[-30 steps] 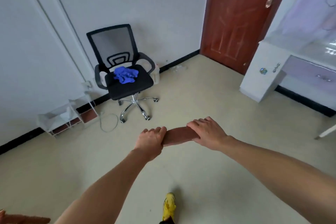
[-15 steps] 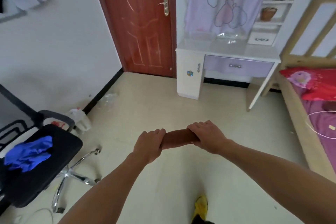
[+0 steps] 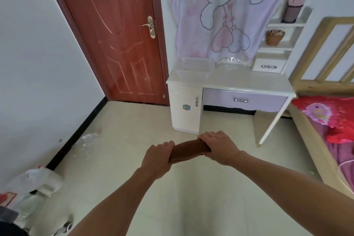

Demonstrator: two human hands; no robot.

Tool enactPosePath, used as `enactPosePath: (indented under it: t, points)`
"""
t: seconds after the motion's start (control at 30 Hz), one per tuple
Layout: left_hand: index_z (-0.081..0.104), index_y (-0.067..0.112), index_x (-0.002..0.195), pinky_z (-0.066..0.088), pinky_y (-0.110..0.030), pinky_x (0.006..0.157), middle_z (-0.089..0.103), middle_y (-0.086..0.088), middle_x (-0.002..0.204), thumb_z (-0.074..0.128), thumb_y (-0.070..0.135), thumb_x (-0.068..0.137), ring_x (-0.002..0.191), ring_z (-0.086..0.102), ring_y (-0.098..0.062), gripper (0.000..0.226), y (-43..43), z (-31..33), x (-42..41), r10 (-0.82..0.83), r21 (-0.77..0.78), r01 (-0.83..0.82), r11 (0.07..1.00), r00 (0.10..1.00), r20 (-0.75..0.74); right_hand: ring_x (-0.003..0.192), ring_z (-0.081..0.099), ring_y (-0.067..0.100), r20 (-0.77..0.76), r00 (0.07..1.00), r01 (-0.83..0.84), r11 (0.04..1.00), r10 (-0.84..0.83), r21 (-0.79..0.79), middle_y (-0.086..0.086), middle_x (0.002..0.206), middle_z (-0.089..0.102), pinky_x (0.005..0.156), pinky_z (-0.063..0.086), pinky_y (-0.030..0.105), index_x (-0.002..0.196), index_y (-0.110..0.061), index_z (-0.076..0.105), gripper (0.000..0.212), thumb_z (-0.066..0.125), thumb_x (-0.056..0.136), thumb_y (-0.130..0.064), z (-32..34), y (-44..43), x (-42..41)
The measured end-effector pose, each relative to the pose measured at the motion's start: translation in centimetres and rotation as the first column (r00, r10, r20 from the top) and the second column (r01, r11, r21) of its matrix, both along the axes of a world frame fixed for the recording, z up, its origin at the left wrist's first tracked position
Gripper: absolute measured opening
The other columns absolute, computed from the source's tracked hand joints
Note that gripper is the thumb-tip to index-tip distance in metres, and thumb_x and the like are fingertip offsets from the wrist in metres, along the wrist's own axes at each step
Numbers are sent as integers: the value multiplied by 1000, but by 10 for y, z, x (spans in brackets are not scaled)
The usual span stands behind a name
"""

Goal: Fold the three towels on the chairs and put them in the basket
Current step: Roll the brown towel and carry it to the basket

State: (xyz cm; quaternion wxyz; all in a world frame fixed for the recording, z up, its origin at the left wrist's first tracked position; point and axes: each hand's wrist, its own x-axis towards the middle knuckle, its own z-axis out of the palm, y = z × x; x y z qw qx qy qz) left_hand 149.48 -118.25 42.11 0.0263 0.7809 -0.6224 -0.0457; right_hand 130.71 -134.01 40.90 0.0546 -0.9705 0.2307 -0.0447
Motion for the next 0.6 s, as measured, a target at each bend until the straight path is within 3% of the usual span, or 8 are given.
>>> enactPosePath:
  t: [0.43,0.6]
  points:
    - [48,22,116,47,-31,79,62,2,109,57,27,87,91,63,-23,30,-266,-12,182,-83,-40,79,996,990,-112,102,58,17,4,993,120,988,-121,92,-7,113,61,89,39,29,118,-27,52,39,58,82,-39,-5,-254,166]
    - [47,22,110,51,-35,76,57,2,106,60,28,83,87,62,-24,30,-365,3,237,-83,-55,73,996,974,-209,95,58,16,93,949,259,910,-302,323,-10,109,60,82,45,30,114,-31,50,45,67,72,-32,17,-341,210]
